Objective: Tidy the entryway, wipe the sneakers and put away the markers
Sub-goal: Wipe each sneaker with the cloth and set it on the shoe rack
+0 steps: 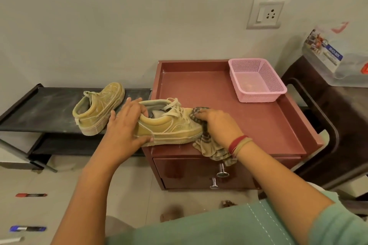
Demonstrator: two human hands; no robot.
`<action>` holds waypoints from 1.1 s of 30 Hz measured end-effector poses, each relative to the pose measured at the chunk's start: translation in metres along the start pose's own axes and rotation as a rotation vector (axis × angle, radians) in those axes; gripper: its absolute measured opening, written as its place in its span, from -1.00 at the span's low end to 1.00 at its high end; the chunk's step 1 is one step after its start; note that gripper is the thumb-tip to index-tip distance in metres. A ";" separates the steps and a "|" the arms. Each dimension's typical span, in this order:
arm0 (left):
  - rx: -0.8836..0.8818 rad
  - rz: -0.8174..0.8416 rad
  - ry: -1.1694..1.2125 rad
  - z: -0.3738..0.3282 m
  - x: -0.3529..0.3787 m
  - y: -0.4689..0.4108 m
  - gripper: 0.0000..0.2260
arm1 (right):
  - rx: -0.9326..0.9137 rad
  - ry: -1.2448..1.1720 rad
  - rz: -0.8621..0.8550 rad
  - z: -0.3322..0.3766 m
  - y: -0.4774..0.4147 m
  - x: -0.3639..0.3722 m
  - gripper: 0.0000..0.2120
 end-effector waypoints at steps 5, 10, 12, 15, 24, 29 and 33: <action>-0.030 -0.035 0.134 0.001 0.001 0.002 -0.65 | 0.152 -0.526 -0.336 0.006 -0.003 -0.006 -0.65; -0.050 -0.091 0.176 0.006 0.005 -0.004 -0.81 | -0.054 -0.156 -0.015 0.026 0.012 0.017 -0.47; -0.062 -0.095 0.183 0.006 0.006 -0.004 -0.82 | -0.008 -0.027 0.030 0.010 0.011 0.015 -0.45; -0.082 -0.095 0.207 0.002 0.007 -0.004 -0.84 | 0.110 -0.003 -0.052 -0.005 0.006 0.008 -0.46; -0.094 -0.083 0.223 0.001 0.007 -0.005 -0.85 | 0.079 -0.036 -0.068 -0.011 0.002 0.016 -0.46; -0.111 -0.082 0.222 0.001 0.009 -0.003 -0.87 | -0.072 -0.211 -0.042 0.003 0.012 0.027 -0.46; -0.145 -0.106 0.210 -0.003 0.009 -0.003 -0.91 | 0.151 -0.212 -0.177 -0.025 0.005 0.015 -0.55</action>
Point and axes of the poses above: each hand's wrist, its own y-axis away from the middle knuckle, its own x-axis out of the palm, z = x × y, the point moved 1 cm from there along -y, towards the middle knuckle, and after that the axes turned 6 degrees about -y, right-handed, at the moved point
